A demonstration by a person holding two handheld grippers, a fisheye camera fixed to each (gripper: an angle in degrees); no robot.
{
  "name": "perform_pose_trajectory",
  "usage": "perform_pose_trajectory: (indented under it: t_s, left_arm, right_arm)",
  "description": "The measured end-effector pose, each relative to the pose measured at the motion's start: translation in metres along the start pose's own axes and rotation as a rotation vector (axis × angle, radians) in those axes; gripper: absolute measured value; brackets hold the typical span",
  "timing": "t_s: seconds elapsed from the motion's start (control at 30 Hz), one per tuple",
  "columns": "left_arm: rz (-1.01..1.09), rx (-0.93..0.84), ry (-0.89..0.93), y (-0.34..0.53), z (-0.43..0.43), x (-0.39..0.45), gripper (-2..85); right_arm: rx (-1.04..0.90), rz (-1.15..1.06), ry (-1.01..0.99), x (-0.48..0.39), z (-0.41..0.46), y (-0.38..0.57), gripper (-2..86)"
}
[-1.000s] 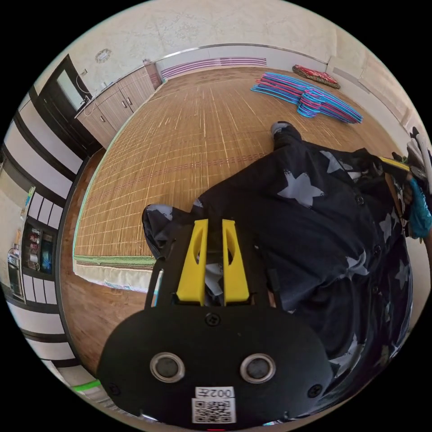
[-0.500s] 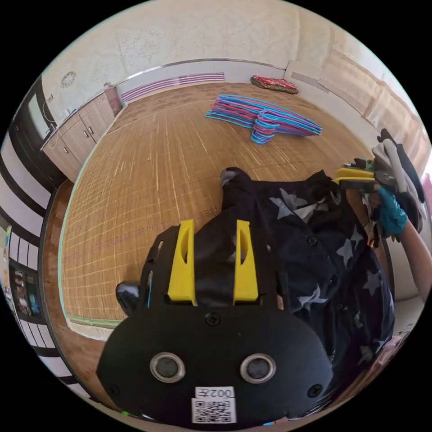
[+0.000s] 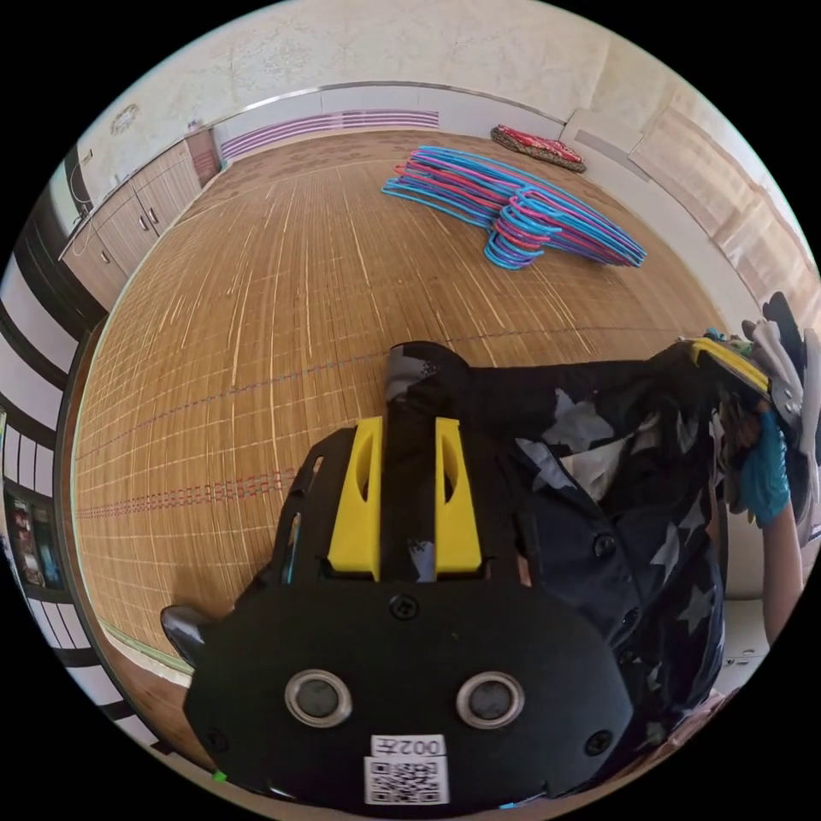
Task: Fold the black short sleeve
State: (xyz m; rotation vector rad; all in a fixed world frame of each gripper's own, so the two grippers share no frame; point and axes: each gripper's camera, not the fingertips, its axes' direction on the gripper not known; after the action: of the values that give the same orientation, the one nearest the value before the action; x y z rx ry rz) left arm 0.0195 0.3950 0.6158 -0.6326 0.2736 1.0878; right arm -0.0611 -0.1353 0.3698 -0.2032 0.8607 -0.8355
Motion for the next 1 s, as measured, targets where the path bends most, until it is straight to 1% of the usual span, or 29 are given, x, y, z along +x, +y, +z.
perform_pose_trajectory:
  t_s: [0.07,0.17,0.23,0.3,0.37,0.5,0.6,0.67,0.8,0.83,0.87,0.93,1.0]
  left_arm:
    - [0.019,0.014,-0.045,-0.001,0.008,0.008,5.1]
    - [0.019,0.016,-0.063,-0.007,0.015,0.014,4.5]
    - [0.019,0.013,-0.068,-0.011,0.018,0.016,4.4]
    - [0.028,0.015,-0.068,-0.015,0.021,0.017,4.5]
    - [0.039,0.019,-0.072,-0.021,0.026,0.016,5.2]
    - [0.039,0.040,-0.057,-0.031,0.031,0.013,5.8]
    - [0.038,0.036,-0.042,-0.040,0.042,0.012,5.8]
    - [0.035,0.017,-0.029,-0.047,0.055,0.011,5.9]
    - [0.041,0.000,0.001,-0.057,0.071,0.012,4.9]
    - [0.048,-0.004,0.013,-0.060,0.075,0.013,4.5]
    - [0.051,-0.014,0.017,-0.063,0.079,0.014,4.2]
    - [0.055,-0.022,0.028,-0.067,0.084,0.014,3.8]
    - [0.062,-0.019,0.045,-0.067,0.086,0.013,2.9]
  right_arm:
    - [-0.085,-0.011,0.058,0.006,0.015,-0.006,0.5]
    - [-0.206,-0.023,0.007,0.016,0.052,-0.011,4.6]
    - [-0.202,-0.015,-0.005,0.020,0.053,-0.013,6.0]
    - [-0.146,-0.029,-0.039,0.020,0.042,-0.017,6.8]
    - [-0.093,-0.083,-0.108,0.012,0.036,-0.026,8.5]
    - [-0.068,-0.163,-0.217,-0.007,0.048,-0.047,10.8]
    - [-0.106,-0.148,-0.340,-0.015,0.088,-0.073,12.4]
    - [-0.155,-0.079,-0.425,-0.011,0.129,-0.096,13.6]
    - [-0.251,-0.009,-0.478,-0.011,0.186,-0.121,13.5]
    - [-0.305,0.019,-0.487,-0.010,0.207,-0.127,12.7]
    - [-0.316,0.034,-0.513,-0.009,0.220,-0.132,11.2]
    - [-0.298,0.040,-0.537,-0.006,0.229,-0.140,7.9]
    - [-0.252,-0.007,-0.531,-0.008,0.227,-0.148,4.8]
